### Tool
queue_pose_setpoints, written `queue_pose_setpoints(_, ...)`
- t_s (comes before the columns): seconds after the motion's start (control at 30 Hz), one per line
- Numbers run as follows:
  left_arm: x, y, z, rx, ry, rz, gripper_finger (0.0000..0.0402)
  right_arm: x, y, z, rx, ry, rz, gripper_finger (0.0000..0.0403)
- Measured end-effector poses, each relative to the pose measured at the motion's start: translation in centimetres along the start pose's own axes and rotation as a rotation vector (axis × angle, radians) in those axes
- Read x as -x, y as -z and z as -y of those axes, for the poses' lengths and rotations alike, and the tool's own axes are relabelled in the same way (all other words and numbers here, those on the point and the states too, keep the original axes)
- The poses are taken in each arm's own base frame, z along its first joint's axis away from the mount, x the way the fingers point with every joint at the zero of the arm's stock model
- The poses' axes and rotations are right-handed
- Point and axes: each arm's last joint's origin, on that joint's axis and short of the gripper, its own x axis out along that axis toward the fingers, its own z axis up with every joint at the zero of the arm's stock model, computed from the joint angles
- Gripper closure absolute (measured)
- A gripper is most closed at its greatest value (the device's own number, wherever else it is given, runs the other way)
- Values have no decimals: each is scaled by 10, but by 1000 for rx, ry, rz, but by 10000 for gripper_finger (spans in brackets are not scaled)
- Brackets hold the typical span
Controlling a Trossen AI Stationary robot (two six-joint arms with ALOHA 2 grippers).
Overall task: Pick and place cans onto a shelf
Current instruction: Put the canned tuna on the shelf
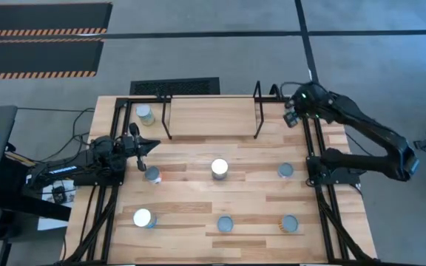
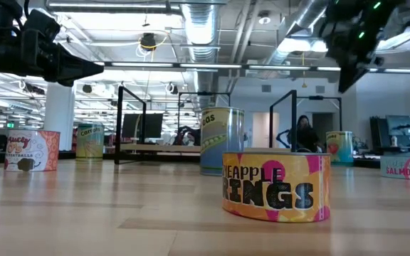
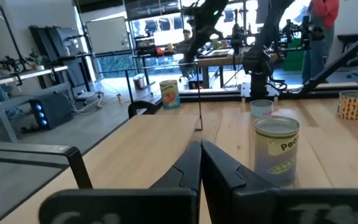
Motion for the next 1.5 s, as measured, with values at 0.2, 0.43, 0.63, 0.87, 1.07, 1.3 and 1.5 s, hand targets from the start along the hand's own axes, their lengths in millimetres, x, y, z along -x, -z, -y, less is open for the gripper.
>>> queue_pose_setpoints(0.2,0,0,1,44,21,-1,401,47,28,-25,-50,-253,98,400)
queue_pose_setpoints(0.43,0,0,1,67,31,-1,401,64,58,-79,41,-423,40,400)
queue_pose_setpoints(0.63,0,0,1,71,37,0,401,63,101,-127,57,-428,-95,396)
queue_pose_setpoints(0.87,0,0,1,63,39,1,401,50,132,-161,-10,-304,-259,386)
queue_pose_setpoints(1.07,0,-1,2,46,67,8,401,26,136,-177,-65,-168,-415,331)
queue_pose_setpoints(1.3,0,-1,2,38,68,9,401,-1,134,-187,-59,-60,-537,241)
queue_pose_setpoints(1.5,0,-1,2,37,68,9,401,-16,128,-183,-12,24,-569,205)
